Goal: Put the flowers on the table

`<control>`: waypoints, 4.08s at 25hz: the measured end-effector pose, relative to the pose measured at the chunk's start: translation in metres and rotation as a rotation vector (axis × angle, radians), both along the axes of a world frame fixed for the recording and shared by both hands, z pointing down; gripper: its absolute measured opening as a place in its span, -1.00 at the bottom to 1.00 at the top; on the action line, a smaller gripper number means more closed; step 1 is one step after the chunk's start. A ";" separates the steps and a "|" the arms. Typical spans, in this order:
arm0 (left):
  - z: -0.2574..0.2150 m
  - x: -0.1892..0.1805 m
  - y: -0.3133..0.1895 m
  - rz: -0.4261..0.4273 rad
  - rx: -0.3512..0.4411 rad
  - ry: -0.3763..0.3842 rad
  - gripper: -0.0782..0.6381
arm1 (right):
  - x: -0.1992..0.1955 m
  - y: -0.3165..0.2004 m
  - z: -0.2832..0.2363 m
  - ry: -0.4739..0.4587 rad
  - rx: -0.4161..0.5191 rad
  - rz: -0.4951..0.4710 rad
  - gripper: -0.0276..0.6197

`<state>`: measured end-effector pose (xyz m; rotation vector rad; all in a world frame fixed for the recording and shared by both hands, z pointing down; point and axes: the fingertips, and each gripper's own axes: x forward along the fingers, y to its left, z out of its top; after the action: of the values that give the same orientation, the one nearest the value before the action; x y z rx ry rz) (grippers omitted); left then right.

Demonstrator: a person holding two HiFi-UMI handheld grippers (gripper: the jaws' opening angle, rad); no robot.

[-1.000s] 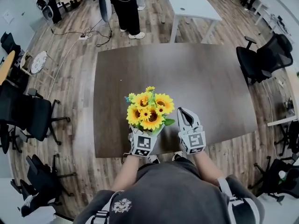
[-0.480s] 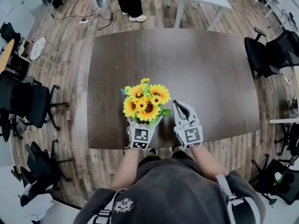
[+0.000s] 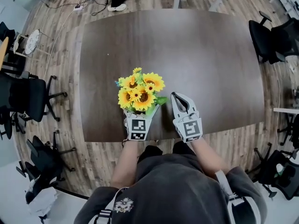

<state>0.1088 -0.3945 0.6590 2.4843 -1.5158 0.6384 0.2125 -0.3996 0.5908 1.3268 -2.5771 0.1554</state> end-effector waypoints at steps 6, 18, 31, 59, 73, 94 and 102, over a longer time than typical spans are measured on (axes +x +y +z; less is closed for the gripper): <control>0.025 -0.007 0.001 -0.044 -0.055 -0.020 0.80 | 0.006 0.004 0.018 0.018 -0.041 -0.018 -0.84; 0.060 -0.020 0.002 -0.100 -0.151 -0.044 0.80 | 0.002 0.008 0.034 0.016 -0.079 -0.054 -0.84; 0.061 -0.014 -0.001 -0.111 -0.221 0.001 0.80 | 0.015 -0.008 0.026 0.001 -0.056 -0.026 -0.84; 0.031 -0.046 0.039 -0.178 -0.162 0.049 0.69 | 0.000 -0.008 -0.009 -0.011 0.013 -0.057 -0.84; -0.072 -0.100 0.060 -0.341 0.078 0.065 -0.66 | -0.030 -0.006 -0.059 -0.059 0.123 -0.116 -0.84; -0.151 -0.112 0.019 -0.385 0.298 0.120 -0.76 | -0.035 -0.022 -0.120 -0.051 0.257 -0.089 -0.84; -0.152 -0.106 0.017 -0.389 0.298 0.121 -0.76 | -0.028 -0.021 -0.118 -0.036 0.254 -0.101 -0.84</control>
<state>0.0030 -0.3777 0.5068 2.2599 -2.0921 0.2064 0.1840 -0.4206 0.4728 1.2786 -2.7604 -0.1728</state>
